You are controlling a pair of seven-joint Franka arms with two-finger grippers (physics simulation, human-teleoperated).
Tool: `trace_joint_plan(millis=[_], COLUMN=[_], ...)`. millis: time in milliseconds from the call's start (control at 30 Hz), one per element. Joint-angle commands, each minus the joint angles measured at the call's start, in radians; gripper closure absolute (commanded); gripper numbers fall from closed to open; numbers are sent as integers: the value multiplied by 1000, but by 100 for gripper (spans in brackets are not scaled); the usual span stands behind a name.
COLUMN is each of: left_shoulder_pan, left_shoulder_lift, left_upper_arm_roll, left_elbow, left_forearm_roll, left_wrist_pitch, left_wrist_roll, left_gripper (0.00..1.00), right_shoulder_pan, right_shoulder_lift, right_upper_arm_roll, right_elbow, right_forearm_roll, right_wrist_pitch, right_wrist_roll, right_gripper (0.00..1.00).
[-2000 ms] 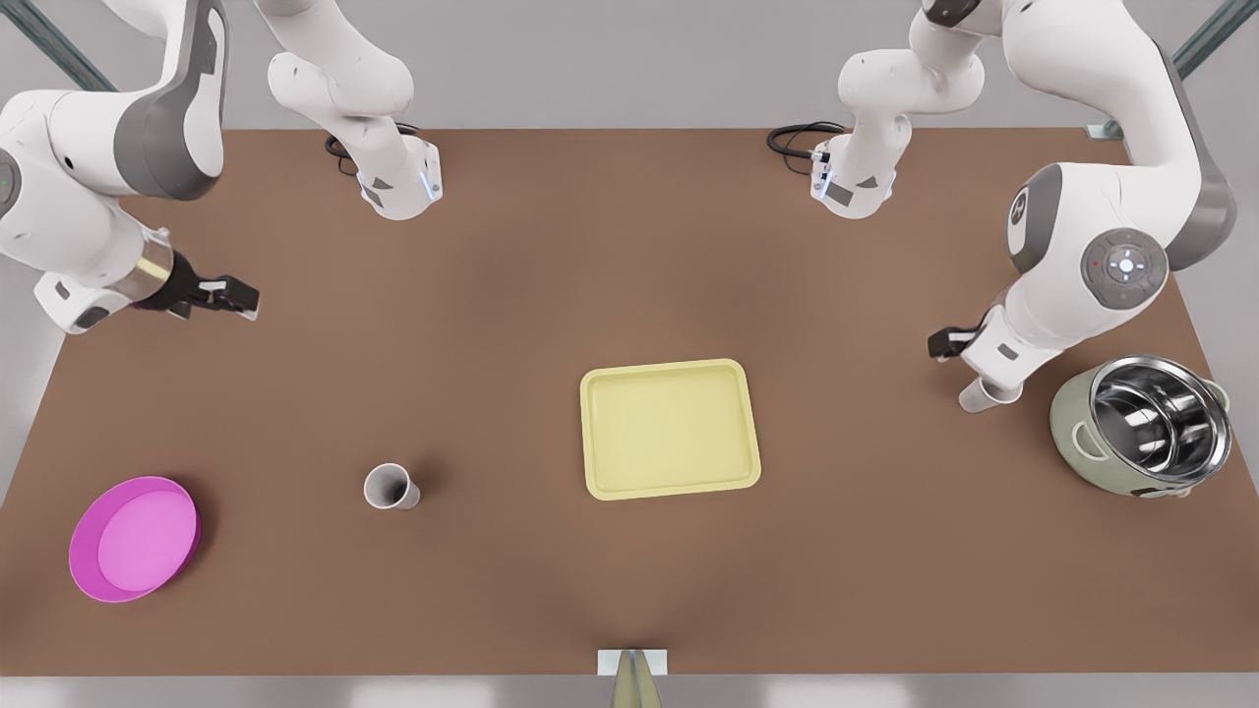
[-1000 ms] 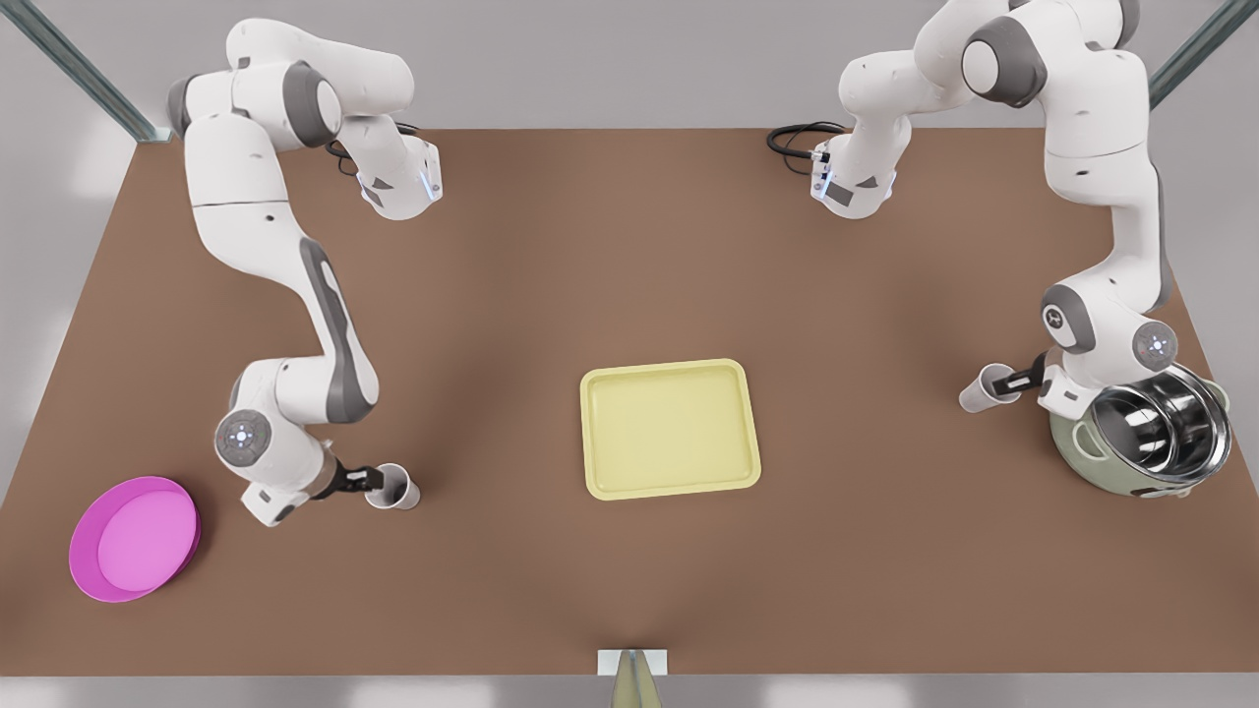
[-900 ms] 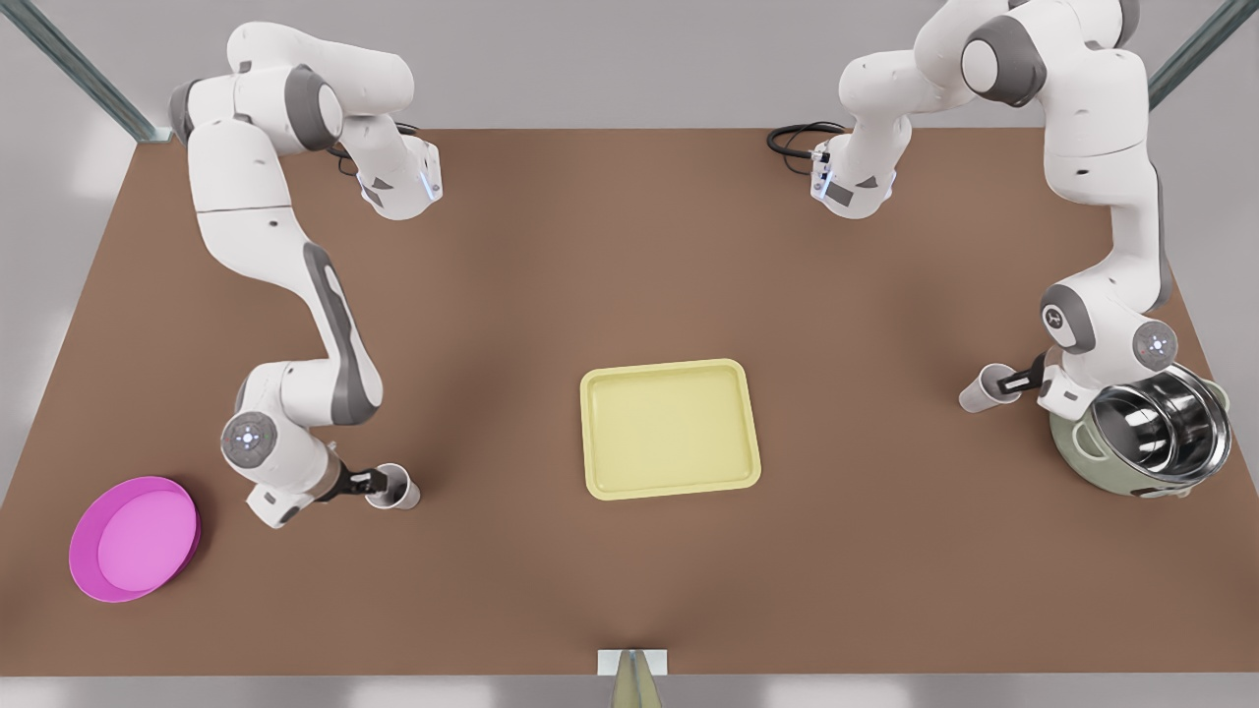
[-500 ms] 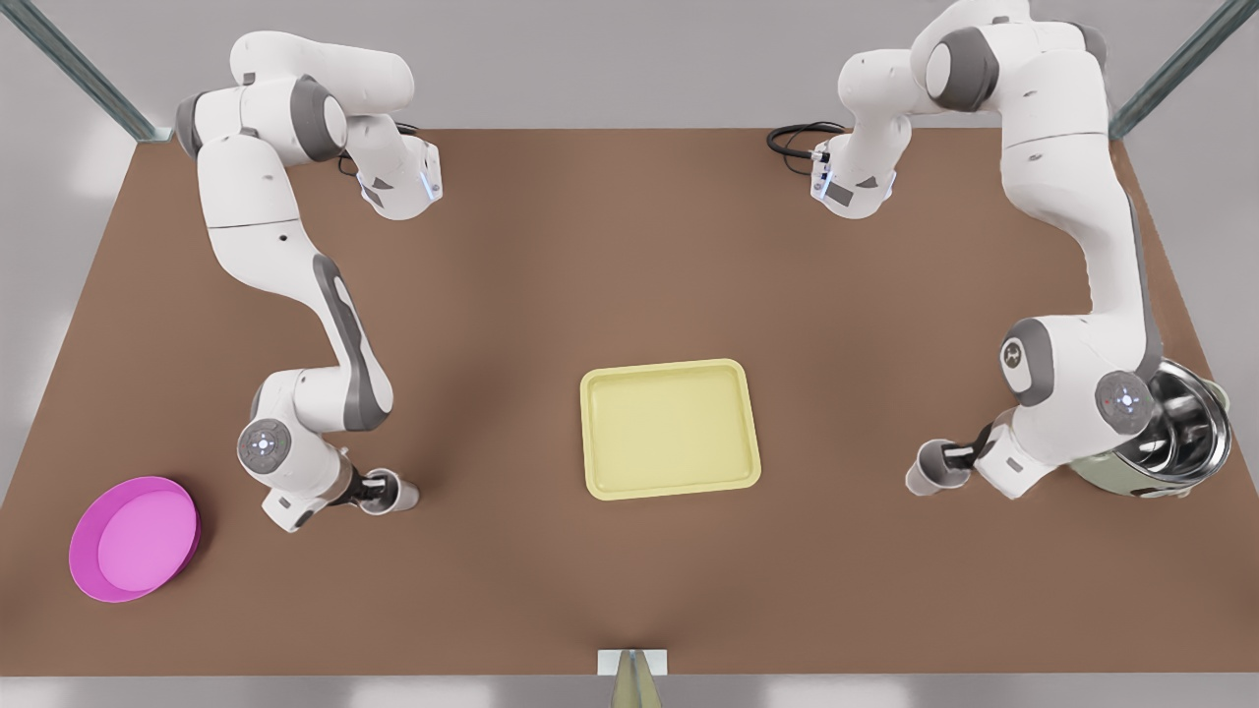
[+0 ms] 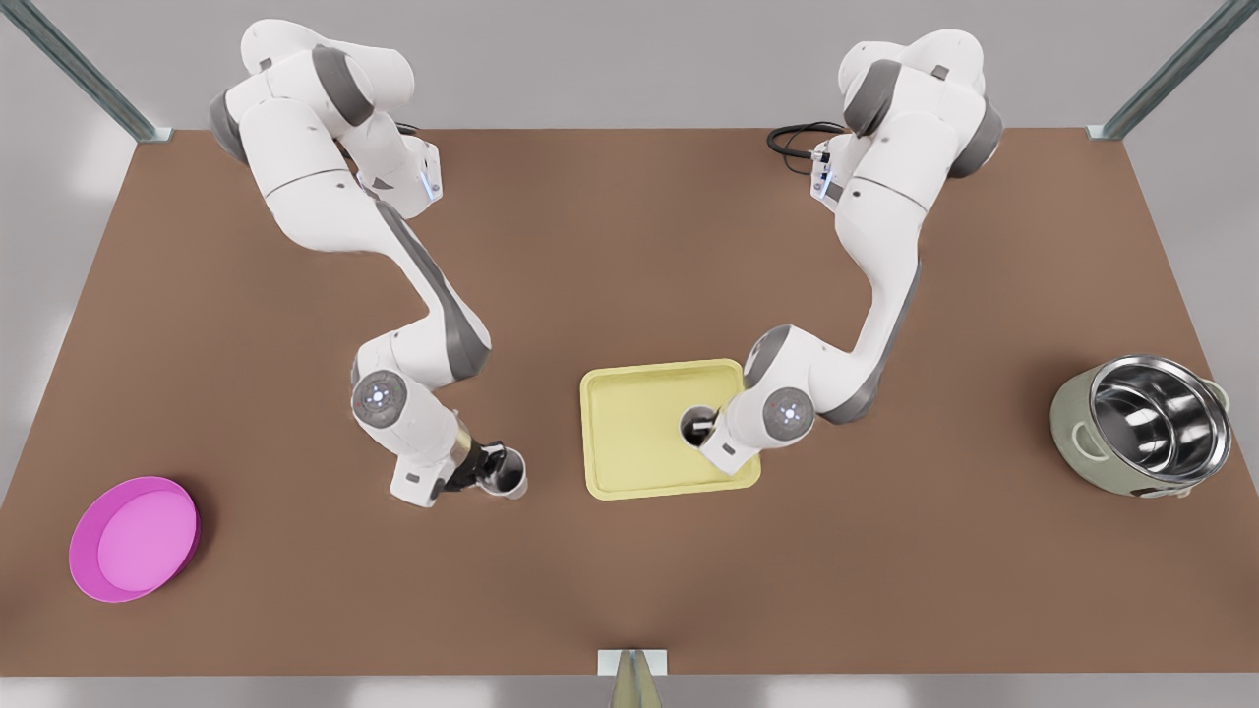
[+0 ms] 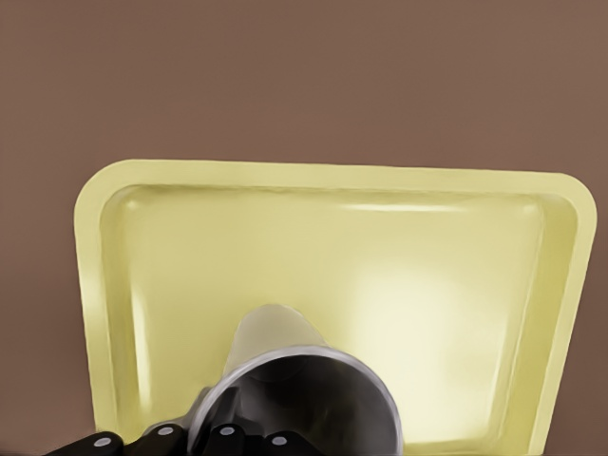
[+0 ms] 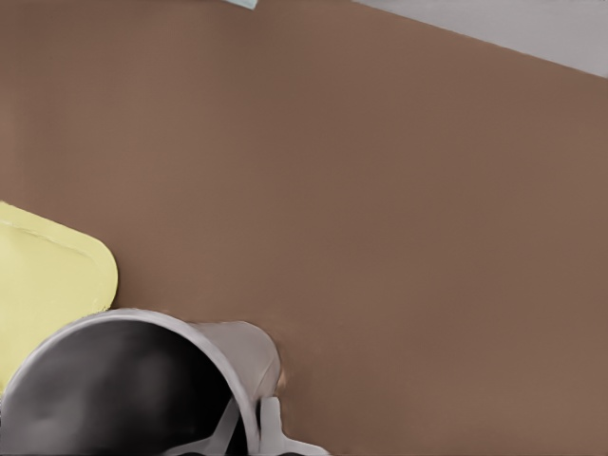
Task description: Use both arms to respectively pick up the white IKEA cups from the middle-left and middle-right positions, then place the white IKEA cups onto the middle-middle tray, ensuring that the cups remain upright and do not tip over
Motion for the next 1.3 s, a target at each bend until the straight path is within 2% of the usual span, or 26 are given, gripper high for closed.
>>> trace_joint_plan(millis=[0, 233, 267, 300, 333, 533, 600, 733, 767, 833, 867, 900, 933, 967, 1000, 1033, 1067, 1100, 1167, 1200, 1267], left_shoulder_pan=[4, 6, 10, 10, 13, 56, 65, 87, 110, 182, 223, 256, 300, 277, 237, 233, 240, 237, 240, 243, 245], left_shoulder_lift=[-1, 0, 0, 2, 0, -41, -58, -133, -153, -155, -156, -175, -221, -332, -452, -449, -440, -442, -439, -446, -456], left_upper_arm_roll=[-4, -10, -15, -15, -15, -60, -60, -63, -61, -60, -61, -60, -60, 29, 128, 128, 126, 123, 118, 74, 48], left_elbow=[-25, -69, -69, -69, -71, -98, -98, -94, -24, 230, 323, 359, 362, 289, 113, 115, 122, 115, 96, 96, 67], left_forearm_roll=[-3, -9, -9, -9, -7, -6, -3, -3, -1, 105, 154, 252, 290, 309, 273, 267, 215, 215, 204, 200, 195], left_wrist_pitch=[126, 122, 122, 123, 123, 97, 59, -71, -247, -588, -719, -838, -883, -845, -720, -719, -731, -728, -746, -795, -834], left_wrist_roll=[-560, -563, -561, -561, -561, -588, -597, -595, -592, -588, -430, -103, 174, 430, 661, 653, 582, 545, 557, 555, 555], left_gripper=[79, 74, 35, 7, 0, 0, 0, 0, 0, 0, 0, 0, 0, 0, 0, 0, 0, 0, 0, 0, 0], right_shoulder_pan=[27, 210, 218, 222, 227, 236, 234, 233, 233, 224, 224, 225, 222, 218, 193, 156, 92, 84, 50, 27, 9], right_shoulder_lift=[4, 116, 127, 139, 153, 185, 185, 185, 184, 142, 125, 124, 107, 67, 23, -14, -43, -45, -33, -37, -164], right_upper_arm_roll=[39, 39, 39, 39, 39, 38, 38, 36, 36, 39, 46, 47, 53, 55, 53, 52, 47, -14, -105, -126, -149], right_elbow=[-5, 88, 90, 94, 96, 93, 93, 93, 93, 83, 83, 84, 82, 85, 96, 97, 123, 183, 180, 237, 241], right_forearm_roll=[-6, -3, -3, -1, -3, -1, -1, -6, -6, -5, -5, -5, -5, -3, 0, 32, 35, -61, -155, -192, -195], right_wrist_pitch=[-10, 39, 56, 67, 70, 97, 97, 97, 97, 53, 35, 33, 15, -43, -165, -292, -513, -764, -803, -803, -801], right_wrist_roll=[13, 22, 22, 22, 20, 22, 22, 19, 20, 13, 16, 14, 14, 16, 16, 42, 138, 324, 312, 306, 290], right_gripper=[79, 79, 79, 79, 79, 79, 0, 0, 0, 0, 0, 0, 0, 0, 0, 0, 0, 0, 0, 0, 0])
